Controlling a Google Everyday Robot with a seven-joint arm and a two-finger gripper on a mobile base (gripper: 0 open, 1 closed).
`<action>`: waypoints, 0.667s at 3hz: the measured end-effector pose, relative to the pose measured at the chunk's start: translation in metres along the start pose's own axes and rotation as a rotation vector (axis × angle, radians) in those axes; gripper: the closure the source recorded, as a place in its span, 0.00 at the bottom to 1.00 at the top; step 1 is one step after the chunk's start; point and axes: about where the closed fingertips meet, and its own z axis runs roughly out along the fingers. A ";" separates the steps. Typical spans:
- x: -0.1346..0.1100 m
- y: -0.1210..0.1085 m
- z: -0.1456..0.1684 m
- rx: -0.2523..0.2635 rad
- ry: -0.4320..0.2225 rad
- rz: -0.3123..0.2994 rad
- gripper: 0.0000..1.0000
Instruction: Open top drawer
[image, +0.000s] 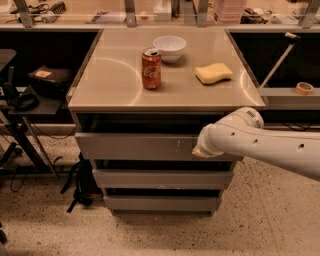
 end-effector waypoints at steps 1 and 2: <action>-0.003 -0.004 -0.008 0.000 0.000 0.000 0.88; -0.006 -0.007 -0.015 0.000 0.000 0.000 1.00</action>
Offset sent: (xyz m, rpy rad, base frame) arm -0.1485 -0.0070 -0.0117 -0.2085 0.0692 0.0162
